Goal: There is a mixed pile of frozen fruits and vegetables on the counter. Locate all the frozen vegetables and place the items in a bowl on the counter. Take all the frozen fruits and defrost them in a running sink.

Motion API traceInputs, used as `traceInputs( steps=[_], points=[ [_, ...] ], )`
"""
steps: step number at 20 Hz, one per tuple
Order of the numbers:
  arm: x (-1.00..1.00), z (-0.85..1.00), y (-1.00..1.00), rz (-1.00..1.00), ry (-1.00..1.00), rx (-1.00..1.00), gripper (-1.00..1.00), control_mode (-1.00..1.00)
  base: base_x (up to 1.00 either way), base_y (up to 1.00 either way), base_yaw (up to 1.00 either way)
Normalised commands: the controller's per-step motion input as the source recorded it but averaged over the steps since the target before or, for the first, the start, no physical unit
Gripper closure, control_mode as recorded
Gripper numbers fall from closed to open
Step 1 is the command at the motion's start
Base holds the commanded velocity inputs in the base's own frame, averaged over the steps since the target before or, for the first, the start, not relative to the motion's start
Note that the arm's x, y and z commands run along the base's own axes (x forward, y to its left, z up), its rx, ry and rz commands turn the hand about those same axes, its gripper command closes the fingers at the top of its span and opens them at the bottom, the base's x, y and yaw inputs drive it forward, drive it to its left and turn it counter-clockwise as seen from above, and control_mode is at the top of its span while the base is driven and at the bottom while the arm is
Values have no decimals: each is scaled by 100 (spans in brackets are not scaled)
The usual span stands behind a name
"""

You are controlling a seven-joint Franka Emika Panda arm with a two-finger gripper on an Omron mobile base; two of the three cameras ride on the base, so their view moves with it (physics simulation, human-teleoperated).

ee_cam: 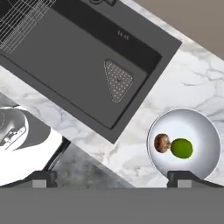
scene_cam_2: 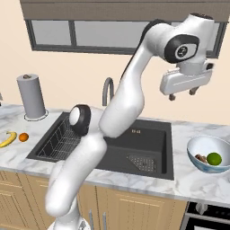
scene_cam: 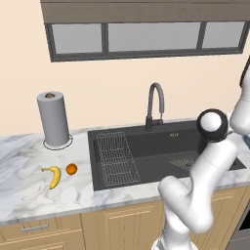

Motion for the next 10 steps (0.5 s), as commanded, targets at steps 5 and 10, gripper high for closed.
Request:
traceInputs(
  steps=[5, 10],
  points=[
    [-48, -4, 87, -8, -42, 3, -100, -100, 0, 0, 0],
    [-61, -17, 99, 8, -13, -4, -100, -100, 0, 0, 0]
  ],
)
